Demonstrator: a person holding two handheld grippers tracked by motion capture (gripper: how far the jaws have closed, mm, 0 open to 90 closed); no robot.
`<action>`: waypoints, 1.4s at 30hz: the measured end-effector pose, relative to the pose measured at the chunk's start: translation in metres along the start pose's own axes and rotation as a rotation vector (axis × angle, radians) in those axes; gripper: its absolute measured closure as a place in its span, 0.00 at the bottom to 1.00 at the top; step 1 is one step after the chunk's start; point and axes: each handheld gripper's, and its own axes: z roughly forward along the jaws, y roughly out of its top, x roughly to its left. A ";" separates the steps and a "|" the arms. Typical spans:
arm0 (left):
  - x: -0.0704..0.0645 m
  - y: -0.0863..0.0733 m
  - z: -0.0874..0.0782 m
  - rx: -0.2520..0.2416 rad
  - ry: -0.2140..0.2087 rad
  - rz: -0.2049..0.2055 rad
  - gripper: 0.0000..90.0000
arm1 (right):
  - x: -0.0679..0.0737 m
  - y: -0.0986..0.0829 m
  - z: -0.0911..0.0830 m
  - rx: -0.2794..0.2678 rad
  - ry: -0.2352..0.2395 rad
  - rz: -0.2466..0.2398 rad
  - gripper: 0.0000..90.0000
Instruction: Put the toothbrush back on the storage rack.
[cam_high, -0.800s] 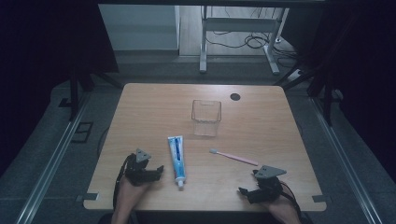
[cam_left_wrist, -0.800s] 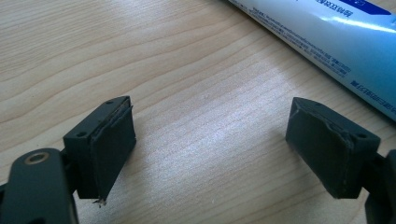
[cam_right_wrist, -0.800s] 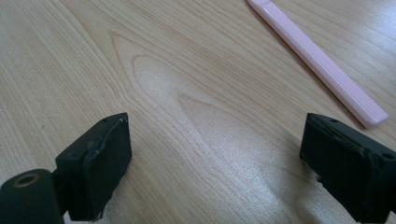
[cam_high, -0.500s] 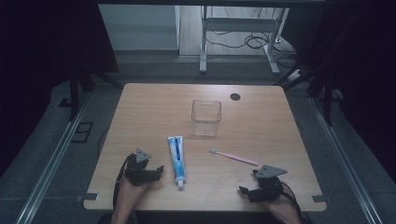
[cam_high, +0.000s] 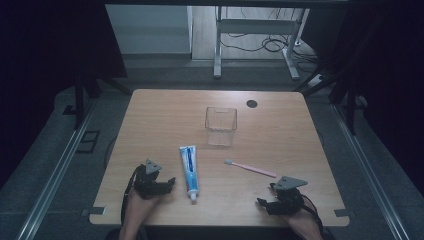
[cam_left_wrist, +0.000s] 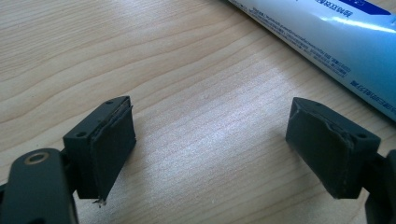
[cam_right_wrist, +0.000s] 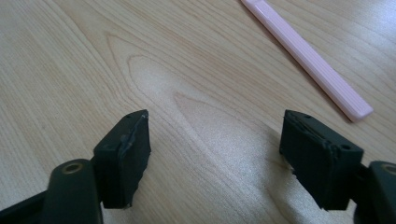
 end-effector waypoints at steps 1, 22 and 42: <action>0.000 0.000 0.000 0.000 0.000 0.000 0.17 | 0.000 0.000 0.000 0.003 -0.003 0.001 0.30; 0.000 0.000 0.000 0.000 0.000 0.000 0.17 | -0.010 0.019 -0.008 0.064 0.070 0.024 0.68; 0.000 0.000 0.000 0.000 0.000 0.000 0.17 | -0.056 0.048 -0.007 0.086 0.025 0.042 0.99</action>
